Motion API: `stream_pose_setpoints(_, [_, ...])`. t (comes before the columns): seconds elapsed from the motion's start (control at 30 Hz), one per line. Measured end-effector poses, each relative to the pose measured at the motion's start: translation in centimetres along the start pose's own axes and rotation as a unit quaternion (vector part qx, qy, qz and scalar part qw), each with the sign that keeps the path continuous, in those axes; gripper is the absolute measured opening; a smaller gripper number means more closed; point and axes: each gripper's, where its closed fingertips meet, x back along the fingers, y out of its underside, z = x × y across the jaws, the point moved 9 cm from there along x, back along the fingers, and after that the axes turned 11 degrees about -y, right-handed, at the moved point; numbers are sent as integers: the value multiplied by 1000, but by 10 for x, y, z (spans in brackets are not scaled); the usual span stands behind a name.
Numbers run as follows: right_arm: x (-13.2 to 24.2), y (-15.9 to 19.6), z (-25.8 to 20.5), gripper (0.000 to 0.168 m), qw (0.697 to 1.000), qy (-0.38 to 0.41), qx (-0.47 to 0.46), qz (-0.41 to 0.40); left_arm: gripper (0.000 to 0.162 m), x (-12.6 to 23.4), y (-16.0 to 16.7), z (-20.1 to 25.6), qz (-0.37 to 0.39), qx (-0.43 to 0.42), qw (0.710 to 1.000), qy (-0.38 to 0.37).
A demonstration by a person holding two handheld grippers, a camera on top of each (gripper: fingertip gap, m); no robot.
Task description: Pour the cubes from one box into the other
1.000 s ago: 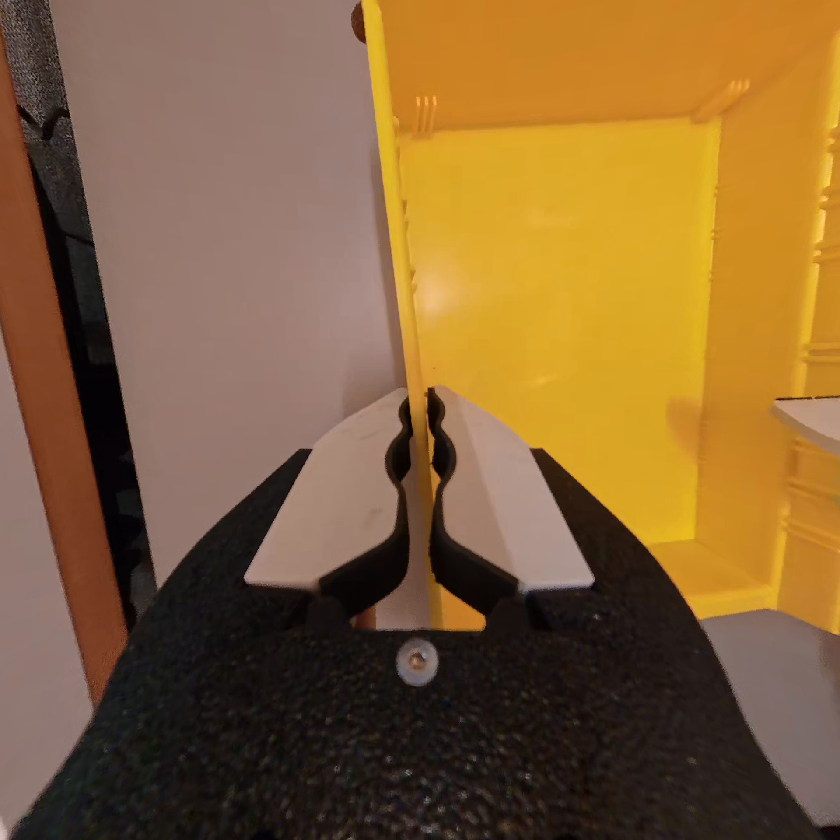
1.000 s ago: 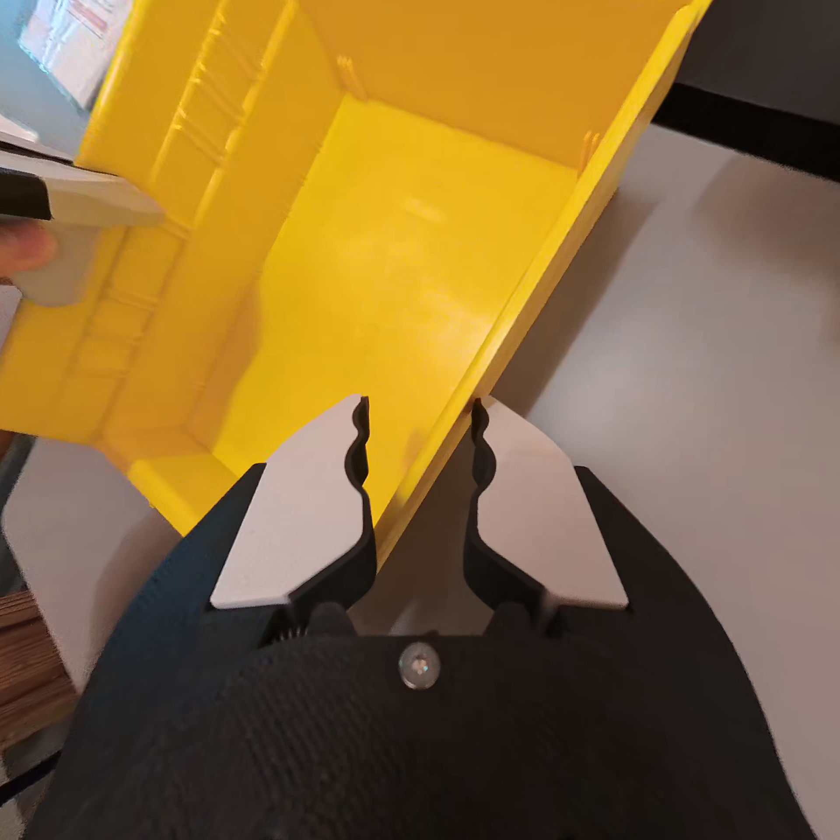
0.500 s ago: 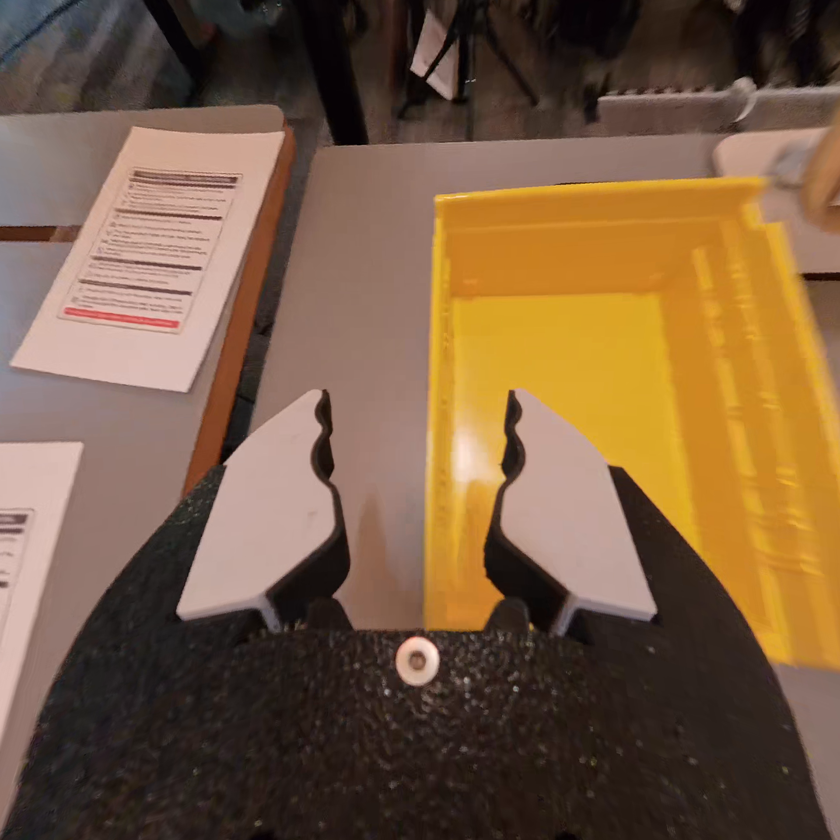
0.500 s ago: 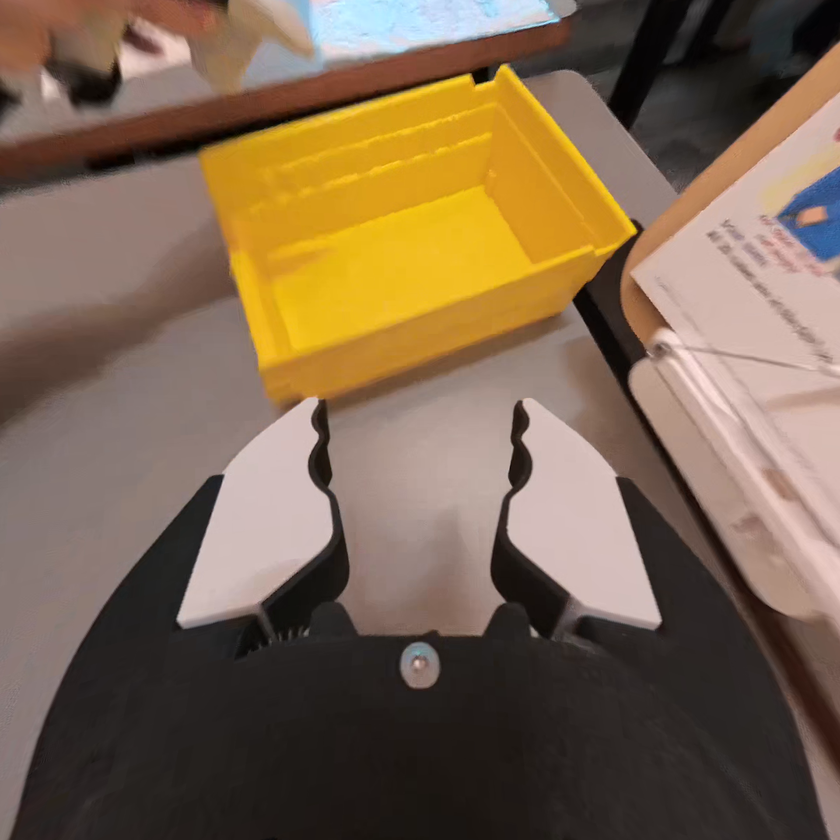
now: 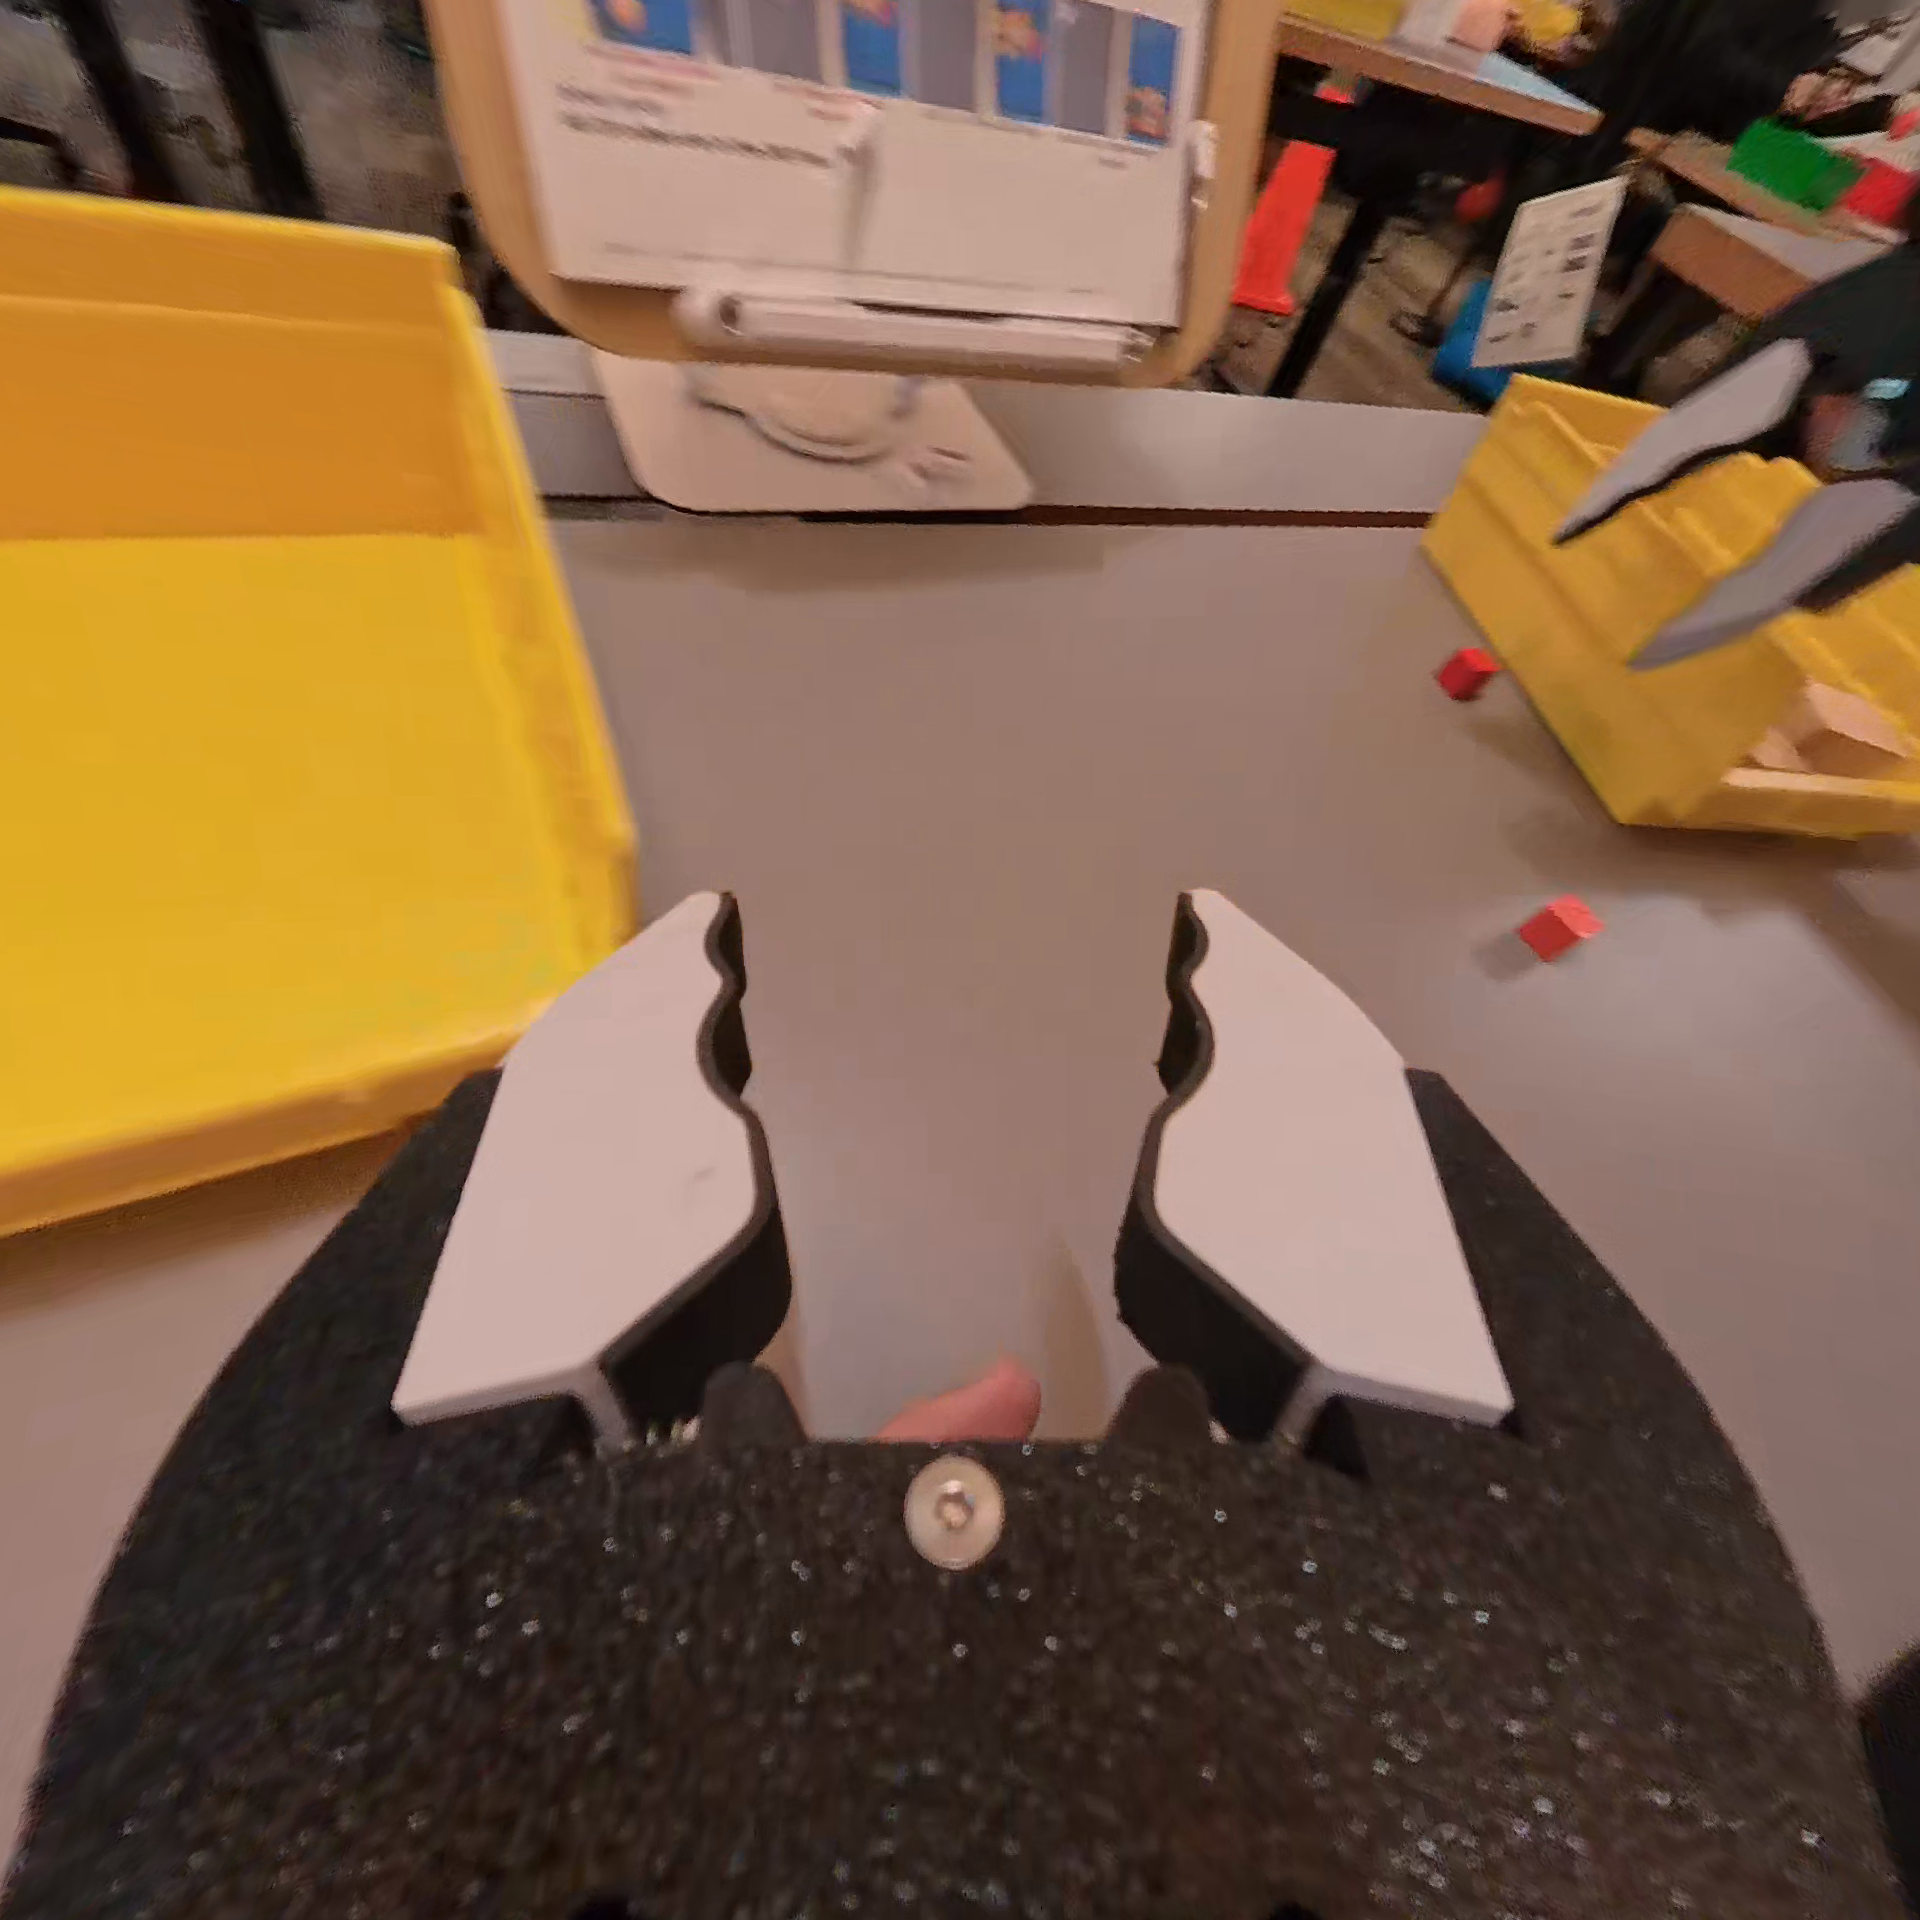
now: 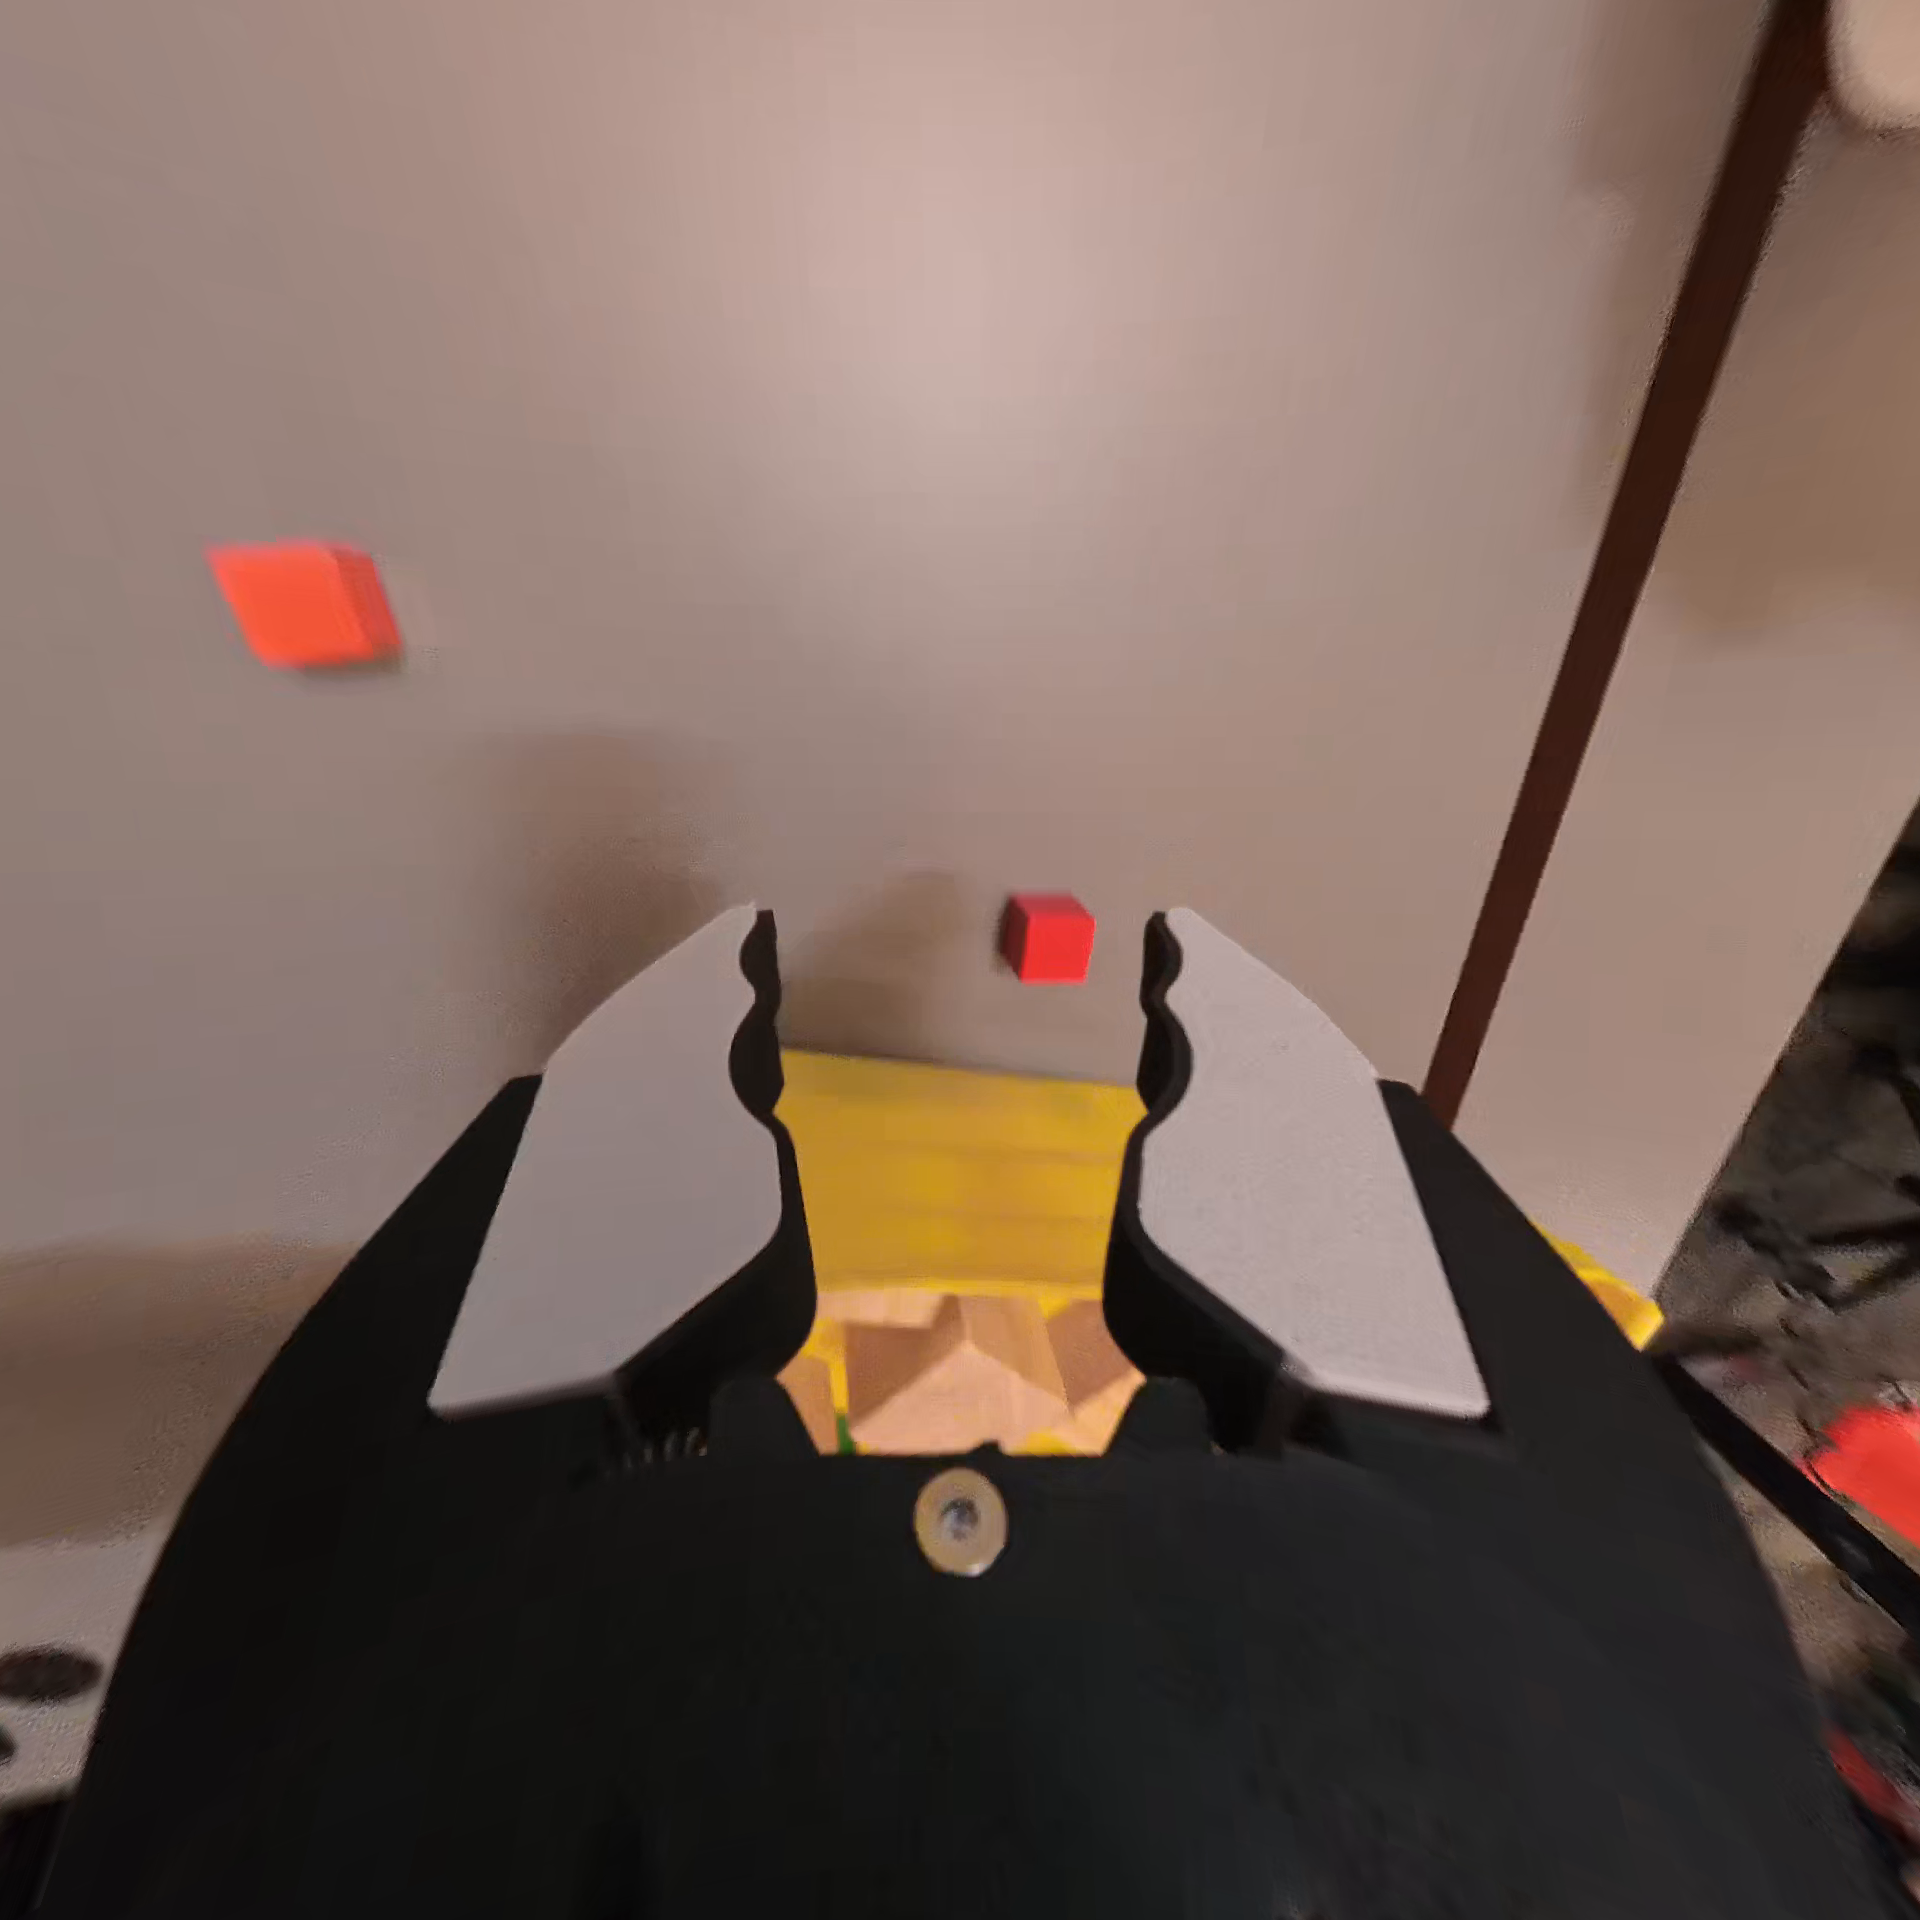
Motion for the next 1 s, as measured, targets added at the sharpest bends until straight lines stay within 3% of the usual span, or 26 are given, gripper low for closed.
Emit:
stream_pose_setpoints(0.03, [-7,4,4,68,999,-4,2,-35,77,-3,7,10,-2,-1,1000,14])
stream_pose_setpoints(0.2, [-26,3,25,57,989,-59,-7,-133,79,-6,26,32,-41,-20,998,49])
stream_pose_setpoints(0.4, [-51,9,45,51,967,-95,-11,-234,79,9,28,24,-20,-22,999,42])
stream_pose_setpoints(0.87, [-77,1,50,55,950,-109,-11,-291,79,3,35,3,-22,18,998,65])
stream_pose_setpoints(0.93, [-81,1,51,50,947,-108,-11,-303,79,1,35,1,-22,23,997,68])
stream_pose_setpoints(1.0, [-83,0,52,31,944,-113,-14,-311,79,1,35,0,-21,27,997,69])
